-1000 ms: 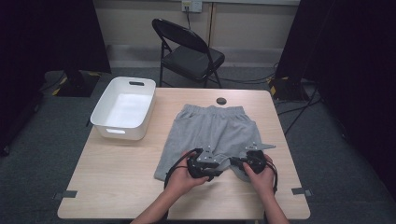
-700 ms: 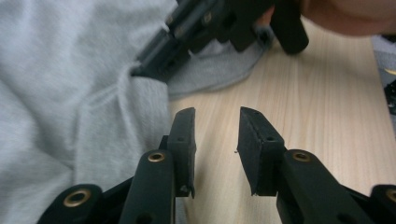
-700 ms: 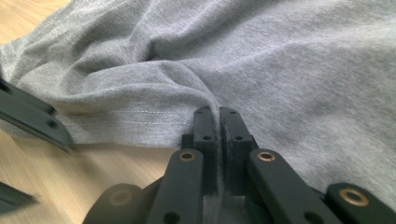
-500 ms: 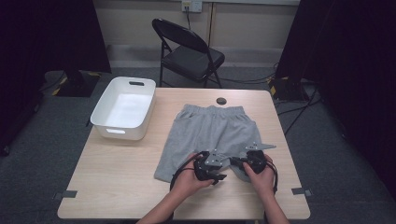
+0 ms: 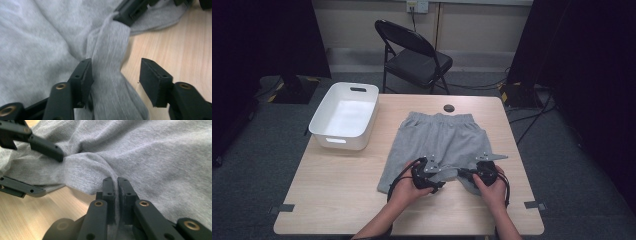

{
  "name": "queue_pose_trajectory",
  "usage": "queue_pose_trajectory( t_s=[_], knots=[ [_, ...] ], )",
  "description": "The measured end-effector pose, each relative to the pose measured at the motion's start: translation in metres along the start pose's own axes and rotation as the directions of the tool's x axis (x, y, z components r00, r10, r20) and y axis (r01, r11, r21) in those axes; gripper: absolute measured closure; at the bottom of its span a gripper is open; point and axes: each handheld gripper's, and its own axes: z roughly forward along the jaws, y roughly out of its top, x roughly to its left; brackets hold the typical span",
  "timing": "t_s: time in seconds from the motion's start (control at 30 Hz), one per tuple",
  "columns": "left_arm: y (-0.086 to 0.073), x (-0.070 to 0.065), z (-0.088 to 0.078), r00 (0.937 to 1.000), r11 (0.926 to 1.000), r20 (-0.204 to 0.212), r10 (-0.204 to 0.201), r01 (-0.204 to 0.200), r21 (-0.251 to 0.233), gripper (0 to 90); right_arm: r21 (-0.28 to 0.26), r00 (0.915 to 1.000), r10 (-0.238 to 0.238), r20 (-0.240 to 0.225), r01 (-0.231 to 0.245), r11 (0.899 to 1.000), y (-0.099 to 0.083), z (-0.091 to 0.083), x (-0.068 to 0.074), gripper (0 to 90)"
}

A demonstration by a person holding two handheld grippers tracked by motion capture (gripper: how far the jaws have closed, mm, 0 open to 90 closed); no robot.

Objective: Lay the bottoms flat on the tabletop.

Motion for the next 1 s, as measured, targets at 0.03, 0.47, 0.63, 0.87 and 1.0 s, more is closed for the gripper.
queue_pose_trajectory(
  t_s=[0.03, 0.47, 0.63, 0.87, 1.0],
  knots=[
    [-0.001, 0.000, 0.000, 1.0000, 1.0000, -0.001, -0.002, 0.002, 0.002, 45.5, -0.001, 1.0000, 0.001, -0.001, -0.001, 1.000, 0.000, 0.000, 0.000, 85.3],
    [0.007, -0.011, -0.005, 0.9972, 0.9992, 0.074, 0.011, -0.008, -0.040, 49.1, 0.001, 1.0000, -0.007, 0.006, 0.007, 1.000, 0.000, 0.000, 0.000, 85.1],
    [0.010, -0.024, 0.006, 0.9909, 0.9985, 0.127, 0.044, -0.040, -0.038, 47.9, 0.003, 1.0000, -0.003, 0.005, 0.003, 1.000, 0.000, 0.000, 0.001, 85.1],
    [0.009, -0.019, 0.015, 0.9957, 0.9996, 0.090, 0.023, -0.022, -0.016, 44.8, 0.001, 1.0000, -0.002, 0.003, 0.002, 1.000, 0.000, 0.000, 0.000, 84.9],
    [0.006, -0.012, 0.010, 0.9978, 0.9999, 0.066, 0.004, -0.003, -0.017, 44.6, -0.001, 1.0000, 0.000, -0.001, 0.000, 1.000, 0.000, 0.000, 0.000, 84.8]
  ],
)
